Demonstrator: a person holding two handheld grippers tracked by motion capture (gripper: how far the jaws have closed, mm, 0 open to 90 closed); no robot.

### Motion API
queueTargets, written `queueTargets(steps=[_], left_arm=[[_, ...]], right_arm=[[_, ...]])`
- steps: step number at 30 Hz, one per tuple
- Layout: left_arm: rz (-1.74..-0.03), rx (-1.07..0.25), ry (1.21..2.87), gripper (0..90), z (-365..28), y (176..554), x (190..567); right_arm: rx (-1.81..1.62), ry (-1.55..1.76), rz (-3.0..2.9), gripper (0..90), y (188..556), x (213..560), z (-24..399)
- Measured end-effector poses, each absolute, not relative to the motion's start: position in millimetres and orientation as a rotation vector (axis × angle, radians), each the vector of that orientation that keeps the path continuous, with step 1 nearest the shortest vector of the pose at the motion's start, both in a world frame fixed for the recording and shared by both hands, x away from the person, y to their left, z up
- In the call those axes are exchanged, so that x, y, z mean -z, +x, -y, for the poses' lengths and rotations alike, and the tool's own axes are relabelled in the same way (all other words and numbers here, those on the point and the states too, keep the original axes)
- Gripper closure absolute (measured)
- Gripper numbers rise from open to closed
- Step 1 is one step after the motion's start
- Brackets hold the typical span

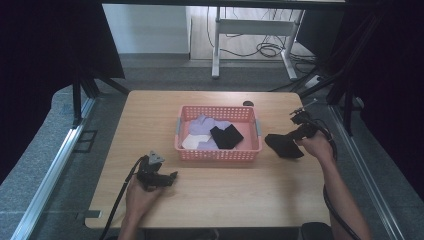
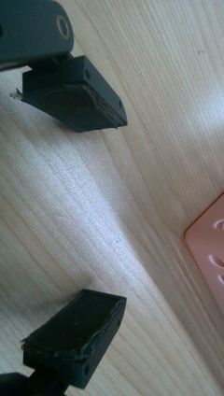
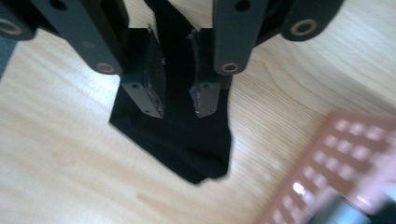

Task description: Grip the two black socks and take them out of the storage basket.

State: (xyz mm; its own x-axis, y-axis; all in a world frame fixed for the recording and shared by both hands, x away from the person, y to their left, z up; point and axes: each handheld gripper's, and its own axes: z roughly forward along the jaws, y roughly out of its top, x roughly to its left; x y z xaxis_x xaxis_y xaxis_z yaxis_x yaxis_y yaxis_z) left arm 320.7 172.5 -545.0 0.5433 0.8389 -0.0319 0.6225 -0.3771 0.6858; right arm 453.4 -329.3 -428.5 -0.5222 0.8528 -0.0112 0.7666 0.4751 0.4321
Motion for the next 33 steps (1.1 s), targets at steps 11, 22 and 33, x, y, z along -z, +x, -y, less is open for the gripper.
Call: queueTargets(steps=[11, 22, 33], left_arm=[[-1.17, -0.428, 2.132, 12.6, -172.8, 320.9, 544.8], [-1.172, -0.427, 2.128, 12.6, -172.6, 320.9, 545.0], [-1.171, -0.428, 2.128, 12.6, -172.7, 321.0, 545.1]], right_arm=[[-0.675, 1.253, -2.546, 53.2, 457.1, 390.2, 286.2], [-0.697, 1.078, -2.691, 49.6, 470.2, 400.3, 205.4], [-0.651, 0.991, -2.795, 50.1, 485.0, 443.6, 148.6]])
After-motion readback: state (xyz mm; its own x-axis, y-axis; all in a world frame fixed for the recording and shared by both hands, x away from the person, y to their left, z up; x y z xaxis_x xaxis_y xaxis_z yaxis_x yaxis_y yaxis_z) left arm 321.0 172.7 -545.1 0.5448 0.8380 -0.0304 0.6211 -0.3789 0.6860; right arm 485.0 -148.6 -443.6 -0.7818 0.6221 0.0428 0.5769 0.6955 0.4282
